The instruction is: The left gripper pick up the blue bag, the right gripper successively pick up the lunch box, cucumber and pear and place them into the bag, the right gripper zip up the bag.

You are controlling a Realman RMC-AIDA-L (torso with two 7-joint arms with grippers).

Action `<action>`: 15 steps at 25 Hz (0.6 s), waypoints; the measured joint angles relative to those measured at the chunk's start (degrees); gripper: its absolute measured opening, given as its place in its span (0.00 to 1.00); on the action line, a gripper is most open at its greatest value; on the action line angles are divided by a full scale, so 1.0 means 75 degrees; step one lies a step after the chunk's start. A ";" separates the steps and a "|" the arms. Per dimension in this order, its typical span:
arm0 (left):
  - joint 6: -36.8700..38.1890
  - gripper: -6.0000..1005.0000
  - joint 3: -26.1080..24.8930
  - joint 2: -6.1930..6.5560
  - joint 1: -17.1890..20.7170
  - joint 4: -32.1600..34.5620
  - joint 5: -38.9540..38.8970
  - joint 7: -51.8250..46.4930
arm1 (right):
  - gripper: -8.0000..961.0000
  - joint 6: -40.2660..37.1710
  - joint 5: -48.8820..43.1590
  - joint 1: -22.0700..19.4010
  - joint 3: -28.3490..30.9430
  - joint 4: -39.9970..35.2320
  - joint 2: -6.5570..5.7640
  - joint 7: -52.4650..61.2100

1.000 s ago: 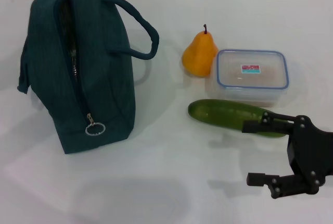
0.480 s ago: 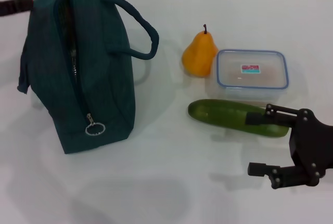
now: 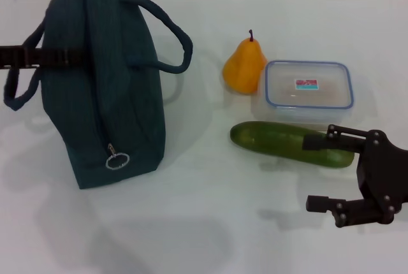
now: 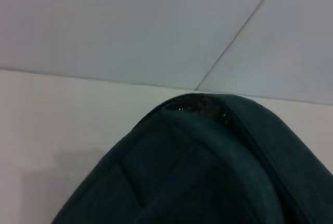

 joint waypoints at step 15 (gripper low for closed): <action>0.0145 0.67 0.0108 -0.0089 0.0149 0.0073 -0.0337 0.0007 | 0.88 0.0005 -0.0004 -0.0004 0.0013 0.0005 -0.0003 0.0105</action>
